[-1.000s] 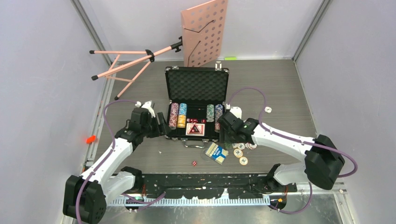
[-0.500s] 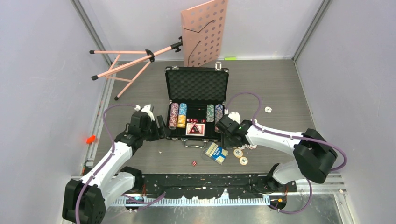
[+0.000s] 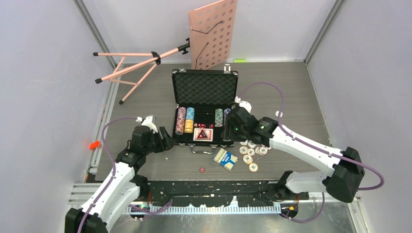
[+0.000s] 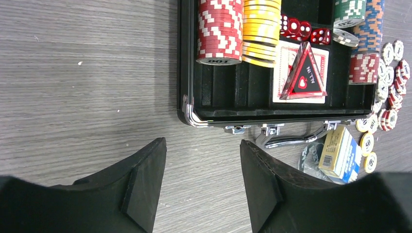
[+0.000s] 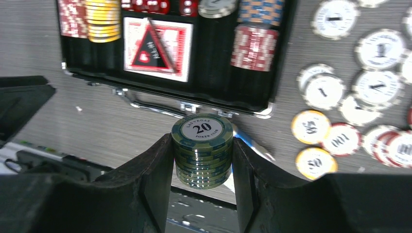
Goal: Pack up texas hold em set
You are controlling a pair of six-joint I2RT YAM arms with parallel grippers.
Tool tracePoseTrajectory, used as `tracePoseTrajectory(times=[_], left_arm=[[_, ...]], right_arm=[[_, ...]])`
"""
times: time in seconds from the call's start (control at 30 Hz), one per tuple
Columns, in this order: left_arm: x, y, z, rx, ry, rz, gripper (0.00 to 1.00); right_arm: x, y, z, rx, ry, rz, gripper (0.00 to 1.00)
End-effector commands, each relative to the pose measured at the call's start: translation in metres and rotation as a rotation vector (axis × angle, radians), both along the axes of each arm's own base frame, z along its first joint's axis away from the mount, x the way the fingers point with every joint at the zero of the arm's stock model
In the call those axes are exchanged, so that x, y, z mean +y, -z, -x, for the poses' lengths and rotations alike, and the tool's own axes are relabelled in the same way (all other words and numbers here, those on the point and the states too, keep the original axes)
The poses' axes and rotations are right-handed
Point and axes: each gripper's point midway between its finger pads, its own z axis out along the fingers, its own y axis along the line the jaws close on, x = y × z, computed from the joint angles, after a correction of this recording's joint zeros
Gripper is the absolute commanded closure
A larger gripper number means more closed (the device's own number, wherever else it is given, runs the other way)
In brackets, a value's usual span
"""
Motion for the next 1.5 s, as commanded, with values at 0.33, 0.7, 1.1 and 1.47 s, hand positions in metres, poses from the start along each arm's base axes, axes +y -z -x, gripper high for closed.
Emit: tracePoseTrajectory(times=[0.33, 0.7, 1.1, 1.47], left_arm=[[0.044, -0.011, -0.012, -0.145, -0.311, -0.006, 0.47], [0.078, -0.016, -0.003, -0.219, -0.533, 0.022, 0.47], [0.073, -0.015, -0.005, -0.207, -0.511, 0.026, 0.48], [0.070, -0.015, -0.006, -0.208, -0.495, 0.028, 0.51]], right_arm=[[0.186, -0.011, -0.026, 0.002, -0.123, -0.310, 0.80], [0.253, 0.027, -0.037, 0.072, -0.119, -0.388, 0.80], [0.252, 0.034, -0.056, 0.023, -0.045, -0.365, 0.78], [0.248, 0.045, -0.061, 0.024, -0.007, -0.356, 0.75]])
